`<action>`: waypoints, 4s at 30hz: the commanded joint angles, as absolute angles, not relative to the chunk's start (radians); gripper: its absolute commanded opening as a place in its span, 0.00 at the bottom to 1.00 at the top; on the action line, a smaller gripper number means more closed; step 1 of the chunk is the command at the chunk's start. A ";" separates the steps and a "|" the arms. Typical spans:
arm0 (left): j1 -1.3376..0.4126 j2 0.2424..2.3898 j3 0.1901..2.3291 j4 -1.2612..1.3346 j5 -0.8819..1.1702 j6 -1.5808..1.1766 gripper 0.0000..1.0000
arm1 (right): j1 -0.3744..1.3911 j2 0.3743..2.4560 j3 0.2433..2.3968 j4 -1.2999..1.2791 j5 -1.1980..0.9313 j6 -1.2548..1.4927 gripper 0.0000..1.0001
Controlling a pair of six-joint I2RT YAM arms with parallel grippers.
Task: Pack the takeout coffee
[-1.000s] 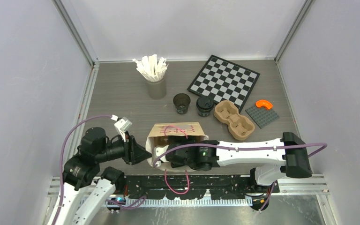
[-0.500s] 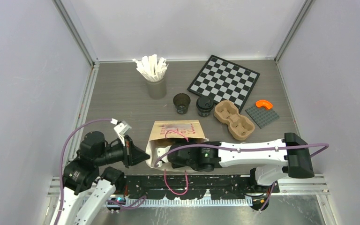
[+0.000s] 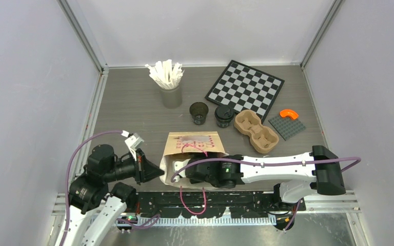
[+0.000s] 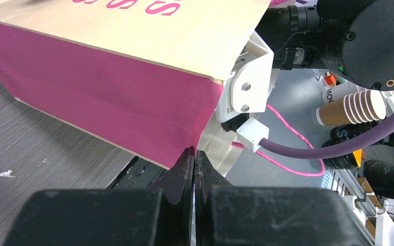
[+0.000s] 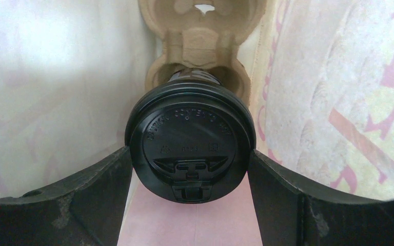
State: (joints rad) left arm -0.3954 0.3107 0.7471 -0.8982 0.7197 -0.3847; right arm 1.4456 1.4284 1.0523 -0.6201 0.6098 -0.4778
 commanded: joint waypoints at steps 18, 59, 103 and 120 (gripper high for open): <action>-0.397 0.298 0.745 -0.856 0.779 -0.370 0.00 | 1.419 1.429 0.996 -0.486 0.636 -0.543 0.80; -0.397 0.336 0.738 -0.851 0.783 -0.380 0.00 | 1.284 1.502 0.913 -0.346 0.545 -0.568 0.80; -0.397 0.325 0.729 -0.841 0.762 -0.383 0.00 | 1.284 1.470 1.093 -0.522 0.528 -0.511 0.94; -0.398 0.321 0.727 -0.844 0.774 -0.380 0.00 | 1.313 1.395 1.158 -0.659 0.480 -0.416 0.90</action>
State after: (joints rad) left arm -0.3954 0.3294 0.7284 -0.8726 0.7437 -0.3859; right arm 1.3087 1.4418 1.1114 -0.6460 0.4911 -0.4526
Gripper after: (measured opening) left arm 0.009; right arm 0.906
